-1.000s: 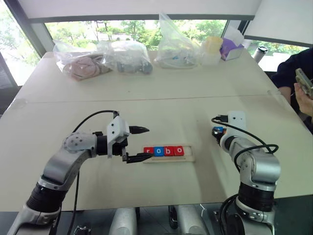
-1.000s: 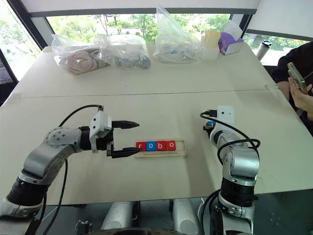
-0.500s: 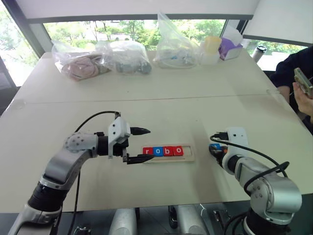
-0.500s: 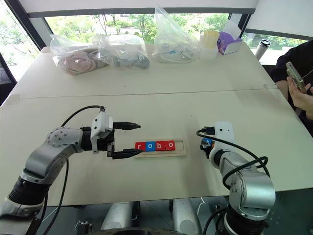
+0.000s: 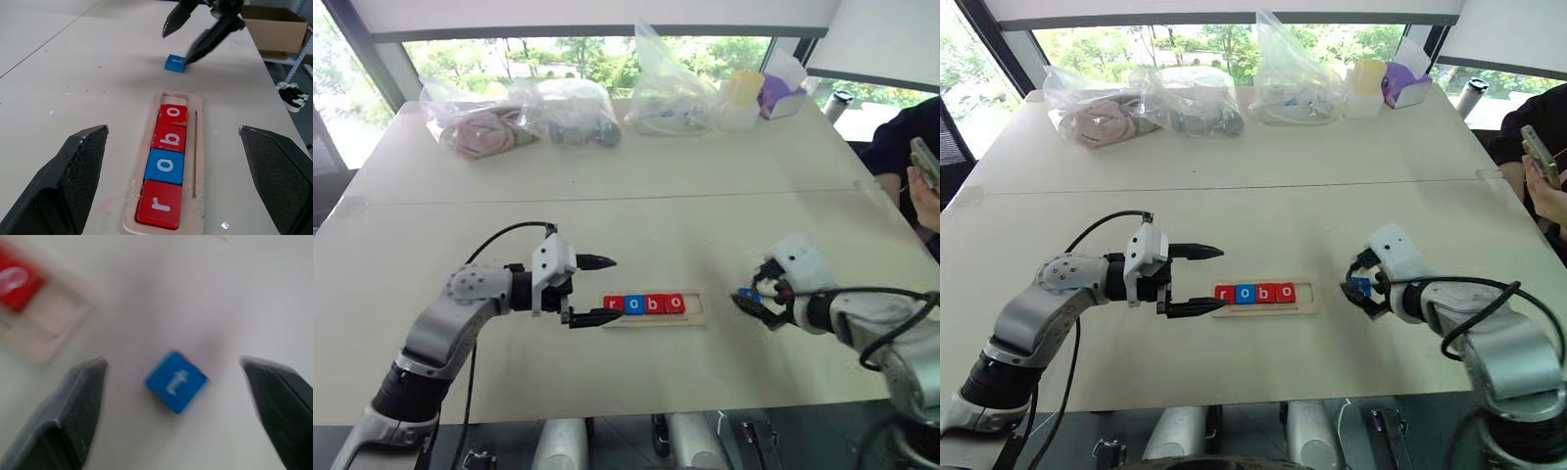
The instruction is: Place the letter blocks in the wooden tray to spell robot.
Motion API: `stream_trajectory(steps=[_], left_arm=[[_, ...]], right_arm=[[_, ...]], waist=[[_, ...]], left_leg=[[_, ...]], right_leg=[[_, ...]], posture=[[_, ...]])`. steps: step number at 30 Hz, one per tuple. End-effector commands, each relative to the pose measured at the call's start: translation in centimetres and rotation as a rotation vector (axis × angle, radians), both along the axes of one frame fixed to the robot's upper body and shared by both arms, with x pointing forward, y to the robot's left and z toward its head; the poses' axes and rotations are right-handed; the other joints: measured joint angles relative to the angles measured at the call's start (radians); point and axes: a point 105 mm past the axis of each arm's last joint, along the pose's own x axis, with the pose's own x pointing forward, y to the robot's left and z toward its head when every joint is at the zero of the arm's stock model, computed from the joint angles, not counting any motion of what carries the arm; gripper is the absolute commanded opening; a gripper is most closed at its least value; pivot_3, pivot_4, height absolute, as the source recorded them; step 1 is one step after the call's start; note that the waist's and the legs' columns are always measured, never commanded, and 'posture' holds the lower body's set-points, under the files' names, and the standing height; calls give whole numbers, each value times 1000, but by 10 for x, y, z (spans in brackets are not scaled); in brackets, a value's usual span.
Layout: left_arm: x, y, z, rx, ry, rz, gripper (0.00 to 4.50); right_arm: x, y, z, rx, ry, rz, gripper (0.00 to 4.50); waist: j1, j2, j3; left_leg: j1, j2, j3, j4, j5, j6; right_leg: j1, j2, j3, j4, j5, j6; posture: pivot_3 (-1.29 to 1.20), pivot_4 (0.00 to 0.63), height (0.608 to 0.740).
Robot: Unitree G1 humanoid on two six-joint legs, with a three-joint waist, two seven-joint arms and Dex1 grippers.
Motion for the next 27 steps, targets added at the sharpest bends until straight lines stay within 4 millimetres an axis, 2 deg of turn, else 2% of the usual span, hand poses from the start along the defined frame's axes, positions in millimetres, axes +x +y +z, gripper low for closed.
stream_trajectory(steps=[1, 6, 13, 20, 23, 27], left_arm=[[0, -3, 9, -11, -45, -15, 4500], [1, -4, 10, -17, -52, -10, 4500], [0, -3, 10, -18, -54, -2, 4500], [-1, -1, 10, -19, -55, 12, 4500], [-1, -1, 10, -19, -55, 15, 4500], [-1, 0, 10, -19, -55, 19, 4500]], right_arm=[[5, 3, 9, 28, -36, 226, 4470], [10, -9, 2, 28, -21, 392, 4470], [23, -23, -22, 62, 44, 445, 4470], [33, -29, -34, 55, 43, 452, 4470], [34, -29, -36, 55, 40, 458, 3618], [35, -21, -26, 79, 8, 482, 1535]], waist=[[-2, 0, 0], [-1, 0, 0], [-1, 0, 0], [0, 0, 0], [0, 0, 0], [0, 0, 0]], left_leg=[[0, 0, 0, 0, 0, 0], [1, 1, 0, 1, 0, 0], [1, 0, 1, 2, 0, 0], [1, 0, 0, 2, 0, 0], [2, 0, 0, 3, 0, 0], [2, 0, 0, 4, 0, 0]], right_leg=[[0, 0, 0, 0, 0, 0], [0, 1, 0, 1, 0, 0], [1, 1, 1, 1, 1, 0], [1, 1, 1, 3, 1, 0], [1, 1, 1, 4, 1, 0], [2, 1, 1, 5, 1, 0]], posture=[[0, 150, 740], [0, 150, 740], [0, 150, 740], [0, 150, 740], [0, 150, 740], [0, 150, 740]])
